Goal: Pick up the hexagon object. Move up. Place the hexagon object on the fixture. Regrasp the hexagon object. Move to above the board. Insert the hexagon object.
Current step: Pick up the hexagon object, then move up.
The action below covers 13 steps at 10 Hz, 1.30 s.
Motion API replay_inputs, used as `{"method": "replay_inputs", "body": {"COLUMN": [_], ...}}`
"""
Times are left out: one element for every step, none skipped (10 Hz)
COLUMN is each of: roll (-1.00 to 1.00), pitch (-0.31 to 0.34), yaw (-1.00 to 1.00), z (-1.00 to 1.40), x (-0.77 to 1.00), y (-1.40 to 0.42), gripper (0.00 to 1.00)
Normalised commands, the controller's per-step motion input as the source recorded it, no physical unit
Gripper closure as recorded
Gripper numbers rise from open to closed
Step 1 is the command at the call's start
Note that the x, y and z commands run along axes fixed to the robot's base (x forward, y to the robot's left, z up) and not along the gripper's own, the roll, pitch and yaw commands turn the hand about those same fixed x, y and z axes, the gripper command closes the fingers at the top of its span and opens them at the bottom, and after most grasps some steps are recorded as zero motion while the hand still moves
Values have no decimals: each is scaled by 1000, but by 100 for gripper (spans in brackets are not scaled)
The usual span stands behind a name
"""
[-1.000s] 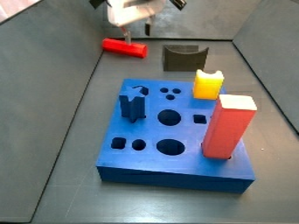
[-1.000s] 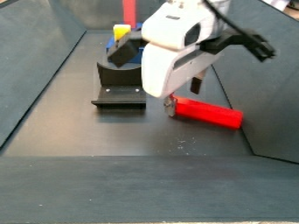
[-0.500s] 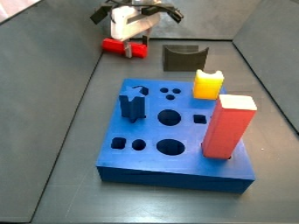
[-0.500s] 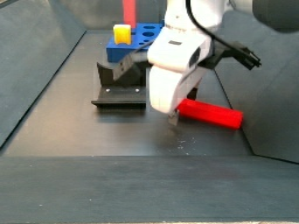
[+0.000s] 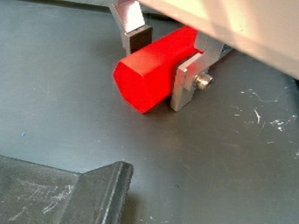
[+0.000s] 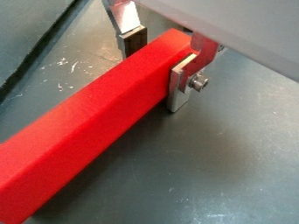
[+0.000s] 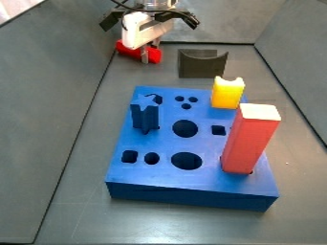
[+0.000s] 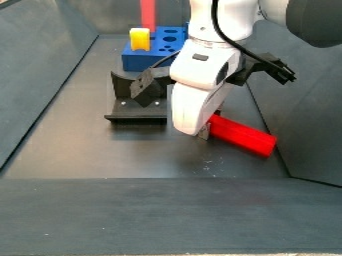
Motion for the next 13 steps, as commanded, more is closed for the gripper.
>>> {"method": "replay_inputs", "body": {"roll": [0,0,0,0,0,0,0,0,0,0,2,7,10], "pitch": [0,0,0,0,0,0,0,0,0,0,6,13,18], "yaw": [0,0,0,0,0,0,0,0,0,0,-25,-29,-30], "z": [0,0,0,0,0,0,0,0,0,833,818,726,656], "x": [0,0,0,0,0,0,0,0,0,0,-10,-30,-30], "y": [0,0,0,0,0,0,0,0,0,0,16,13,11], "gripper": [100,100,100,100,100,100,100,100,100,100,100,100,100]}}
